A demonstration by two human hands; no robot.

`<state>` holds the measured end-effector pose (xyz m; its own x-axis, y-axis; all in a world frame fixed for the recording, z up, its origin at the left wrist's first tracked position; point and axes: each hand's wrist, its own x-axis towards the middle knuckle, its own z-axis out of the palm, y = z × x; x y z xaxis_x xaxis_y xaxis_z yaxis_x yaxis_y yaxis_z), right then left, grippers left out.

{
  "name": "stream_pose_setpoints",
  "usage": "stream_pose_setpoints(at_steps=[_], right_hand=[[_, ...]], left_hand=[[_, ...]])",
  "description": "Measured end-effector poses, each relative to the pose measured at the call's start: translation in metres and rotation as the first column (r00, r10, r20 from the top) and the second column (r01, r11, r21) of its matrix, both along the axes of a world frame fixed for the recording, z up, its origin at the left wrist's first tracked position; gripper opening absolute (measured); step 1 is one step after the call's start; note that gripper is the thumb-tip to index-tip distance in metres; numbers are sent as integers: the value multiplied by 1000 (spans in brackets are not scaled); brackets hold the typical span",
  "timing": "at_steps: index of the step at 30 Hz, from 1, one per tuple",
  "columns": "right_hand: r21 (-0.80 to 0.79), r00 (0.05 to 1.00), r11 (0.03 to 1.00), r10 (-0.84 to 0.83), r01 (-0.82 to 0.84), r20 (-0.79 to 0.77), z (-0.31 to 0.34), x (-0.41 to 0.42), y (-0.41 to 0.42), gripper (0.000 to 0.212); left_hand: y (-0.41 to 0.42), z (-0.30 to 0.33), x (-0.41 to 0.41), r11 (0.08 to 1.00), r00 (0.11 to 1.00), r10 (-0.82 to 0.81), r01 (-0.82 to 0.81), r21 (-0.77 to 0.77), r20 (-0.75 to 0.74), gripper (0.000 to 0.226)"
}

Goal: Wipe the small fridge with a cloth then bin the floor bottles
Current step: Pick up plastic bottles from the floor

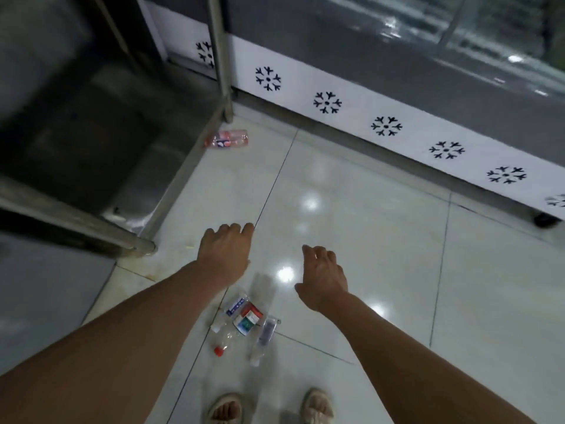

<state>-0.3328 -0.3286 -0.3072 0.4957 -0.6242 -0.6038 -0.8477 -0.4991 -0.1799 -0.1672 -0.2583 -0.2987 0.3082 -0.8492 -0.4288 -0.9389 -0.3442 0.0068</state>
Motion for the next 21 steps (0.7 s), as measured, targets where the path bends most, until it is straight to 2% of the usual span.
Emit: stream_pose_setpoints(at_steps=[8, 14, 21], right_hand=[[-75, 973, 971, 229, -228, 3, 45, -1, -129, 72], [-115, 896, 888, 443, -445, -41, 56, -4, -221, 64], [-114, 843, 836, 538, -537, -20, 59, 35, -284, 61]], left_hand=[[-71, 42, -6, 972, 972, 233, -233, -9, 25, 51], [-111, 48, -40, 869, 869, 493, -492, 47, -25, 61], [-163, 50, -42, 789, 782, 612, -613, 38, -119, 58]])
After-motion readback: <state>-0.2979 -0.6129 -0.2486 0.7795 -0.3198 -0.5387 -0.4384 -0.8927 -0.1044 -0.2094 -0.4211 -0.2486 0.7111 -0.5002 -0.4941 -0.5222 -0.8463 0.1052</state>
